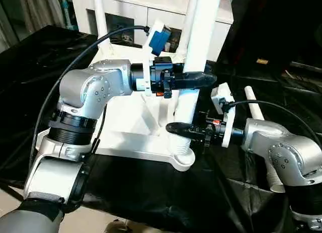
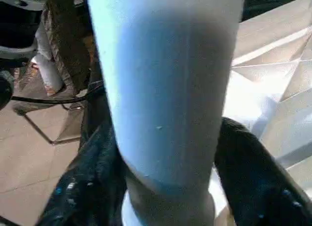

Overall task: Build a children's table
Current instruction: Pick table leg

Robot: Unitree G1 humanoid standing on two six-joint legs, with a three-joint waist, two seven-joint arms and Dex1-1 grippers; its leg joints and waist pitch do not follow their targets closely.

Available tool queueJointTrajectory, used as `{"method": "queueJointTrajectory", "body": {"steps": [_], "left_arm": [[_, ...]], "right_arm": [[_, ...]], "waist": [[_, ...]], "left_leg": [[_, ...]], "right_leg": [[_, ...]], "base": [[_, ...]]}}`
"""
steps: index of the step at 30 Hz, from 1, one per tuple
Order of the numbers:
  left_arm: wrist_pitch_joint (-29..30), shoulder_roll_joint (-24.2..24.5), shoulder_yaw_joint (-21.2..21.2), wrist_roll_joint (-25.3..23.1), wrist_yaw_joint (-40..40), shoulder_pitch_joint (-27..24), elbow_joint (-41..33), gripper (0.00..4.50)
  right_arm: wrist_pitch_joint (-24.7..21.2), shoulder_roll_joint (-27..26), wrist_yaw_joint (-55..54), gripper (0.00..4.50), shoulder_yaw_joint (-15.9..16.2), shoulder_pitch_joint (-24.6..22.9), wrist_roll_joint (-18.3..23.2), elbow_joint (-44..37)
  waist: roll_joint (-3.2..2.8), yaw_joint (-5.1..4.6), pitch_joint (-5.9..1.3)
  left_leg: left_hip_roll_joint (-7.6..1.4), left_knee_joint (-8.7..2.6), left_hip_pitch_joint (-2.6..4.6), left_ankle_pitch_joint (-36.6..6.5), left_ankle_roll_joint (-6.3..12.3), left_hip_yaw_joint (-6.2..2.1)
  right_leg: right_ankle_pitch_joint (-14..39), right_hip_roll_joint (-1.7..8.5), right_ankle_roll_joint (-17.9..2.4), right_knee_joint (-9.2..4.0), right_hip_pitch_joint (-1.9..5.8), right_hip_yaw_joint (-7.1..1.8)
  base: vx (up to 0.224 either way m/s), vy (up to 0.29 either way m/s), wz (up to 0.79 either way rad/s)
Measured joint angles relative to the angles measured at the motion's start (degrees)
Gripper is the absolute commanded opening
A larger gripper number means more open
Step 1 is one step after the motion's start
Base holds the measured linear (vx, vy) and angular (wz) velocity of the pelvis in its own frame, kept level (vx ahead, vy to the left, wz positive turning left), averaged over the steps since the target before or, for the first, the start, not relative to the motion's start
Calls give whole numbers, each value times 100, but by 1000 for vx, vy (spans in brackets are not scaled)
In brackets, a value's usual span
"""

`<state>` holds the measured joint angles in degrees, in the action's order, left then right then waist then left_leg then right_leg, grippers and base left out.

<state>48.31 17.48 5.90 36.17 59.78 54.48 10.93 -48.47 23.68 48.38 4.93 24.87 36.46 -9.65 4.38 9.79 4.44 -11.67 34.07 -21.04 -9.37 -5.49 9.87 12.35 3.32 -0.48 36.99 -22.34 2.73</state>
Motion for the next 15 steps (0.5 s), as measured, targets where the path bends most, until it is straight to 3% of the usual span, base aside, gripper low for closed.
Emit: {"method": "queueJointTrajectory", "body": {"steps": [6,15], "left_arm": [[6,-9,3,-1,-5,0,2,180],[21,4,8,-1,1,-1,2,180]], "right_arm": [[-6,-46,48,197,25,9,9,30],[-3,-52,48,191,50,15,8,33]], "waist": [[0,-1,0],[0,1,0]], "left_leg": [[0,1,1,0,0,0],[0,2,0,0,0,0]], "right_leg": [[0,0,0,2,0,0],[0,0,0,1,0,0]], "base": [[0,0,0],[0,0,0]]}}
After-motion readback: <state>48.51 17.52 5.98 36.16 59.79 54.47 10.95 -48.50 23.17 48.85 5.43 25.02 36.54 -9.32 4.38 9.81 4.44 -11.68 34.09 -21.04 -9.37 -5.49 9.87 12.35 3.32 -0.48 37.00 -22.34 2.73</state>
